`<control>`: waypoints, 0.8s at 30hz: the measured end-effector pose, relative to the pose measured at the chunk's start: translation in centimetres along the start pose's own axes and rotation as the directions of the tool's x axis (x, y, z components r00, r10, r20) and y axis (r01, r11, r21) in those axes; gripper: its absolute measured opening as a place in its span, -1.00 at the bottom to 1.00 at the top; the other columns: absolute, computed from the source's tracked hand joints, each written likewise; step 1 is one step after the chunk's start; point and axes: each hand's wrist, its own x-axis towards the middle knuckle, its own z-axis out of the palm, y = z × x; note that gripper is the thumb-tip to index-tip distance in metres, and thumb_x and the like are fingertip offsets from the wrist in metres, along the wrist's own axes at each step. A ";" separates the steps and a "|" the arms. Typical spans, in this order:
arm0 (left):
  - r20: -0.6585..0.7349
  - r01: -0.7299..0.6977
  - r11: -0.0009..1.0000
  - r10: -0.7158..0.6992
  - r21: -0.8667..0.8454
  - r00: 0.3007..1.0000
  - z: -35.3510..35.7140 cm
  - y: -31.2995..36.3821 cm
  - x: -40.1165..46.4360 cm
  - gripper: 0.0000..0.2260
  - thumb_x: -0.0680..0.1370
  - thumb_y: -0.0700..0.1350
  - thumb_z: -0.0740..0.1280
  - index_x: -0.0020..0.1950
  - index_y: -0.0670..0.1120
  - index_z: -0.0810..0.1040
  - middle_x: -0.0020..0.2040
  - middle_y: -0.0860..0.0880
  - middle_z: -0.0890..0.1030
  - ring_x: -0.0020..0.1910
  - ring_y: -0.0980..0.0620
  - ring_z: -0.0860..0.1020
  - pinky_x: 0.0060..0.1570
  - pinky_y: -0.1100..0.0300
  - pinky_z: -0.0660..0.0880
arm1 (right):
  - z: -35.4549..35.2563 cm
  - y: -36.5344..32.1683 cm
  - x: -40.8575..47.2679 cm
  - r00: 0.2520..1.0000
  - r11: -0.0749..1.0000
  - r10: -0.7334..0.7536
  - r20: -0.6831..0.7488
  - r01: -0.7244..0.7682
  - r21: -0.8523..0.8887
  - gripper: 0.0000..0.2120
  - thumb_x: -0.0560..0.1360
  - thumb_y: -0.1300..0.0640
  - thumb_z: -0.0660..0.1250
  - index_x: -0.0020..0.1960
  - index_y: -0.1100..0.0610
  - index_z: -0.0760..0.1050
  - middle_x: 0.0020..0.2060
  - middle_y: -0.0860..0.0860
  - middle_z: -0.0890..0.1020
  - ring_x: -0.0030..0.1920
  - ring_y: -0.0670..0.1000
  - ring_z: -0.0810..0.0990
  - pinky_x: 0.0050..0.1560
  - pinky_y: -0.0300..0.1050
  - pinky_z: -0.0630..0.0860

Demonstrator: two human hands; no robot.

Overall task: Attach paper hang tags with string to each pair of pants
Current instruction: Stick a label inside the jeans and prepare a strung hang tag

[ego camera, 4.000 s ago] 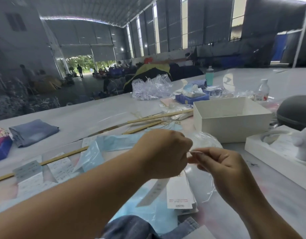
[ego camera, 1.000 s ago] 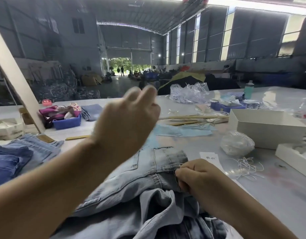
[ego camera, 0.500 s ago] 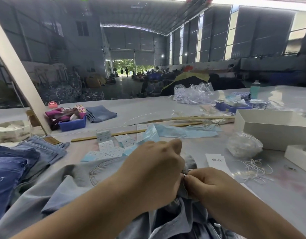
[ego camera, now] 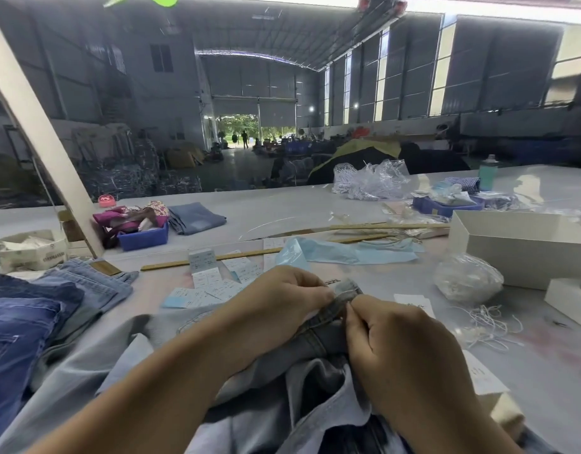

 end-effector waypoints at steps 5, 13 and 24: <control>-0.036 0.027 0.998 -0.025 0.057 0.999 -0.1 0.4 1.3 -0.77 0.53 -0.27 0.35 -0.26 0.00 0.66 -0.37 0.04 0.61 -0.45 0.23 0.48 -0.41 0.41 0.39 | 0.1 0.2 0.9 0.996 0.990 -0.075 0.037 0.079 -0.113 -0.80 0.55 -0.08 0.22 -0.20 -0.03 0.45 -0.33 -0.01 0.64 -0.32 0.12 0.60 -0.42 -0.13 0.19; 0.170 -0.033 0.998 0.042 -0.055 0.985 -1.7 -0.1 1.8 -0.68 0.52 -0.41 0.33 -0.16 -0.01 0.72 -0.15 -0.03 0.71 -0.11 0.15 0.62 0.10 0.33 0.50 | 0.3 0.2 1.3 0.994 0.988 -0.092 0.055 0.098 -0.122 -0.78 0.59 -0.10 0.13 0.13 -0.12 0.50 -0.15 -0.02 0.68 -0.13 0.11 0.65 -0.33 -0.10 0.24; 0.192 -0.257 0.854 0.188 0.453 0.963 -2.0 1.8 2.8 -0.72 0.49 -0.25 0.36 -0.11 0.15 0.69 -0.06 0.13 0.69 -0.06 0.17 0.61 0.07 0.23 0.55 | -0.1 0.5 1.4 0.984 0.976 -0.152 0.089 0.164 -0.144 -0.72 0.62 -0.16 0.10 0.10 -0.07 0.52 -0.14 0.00 0.66 -0.14 0.12 0.65 -0.30 -0.14 0.25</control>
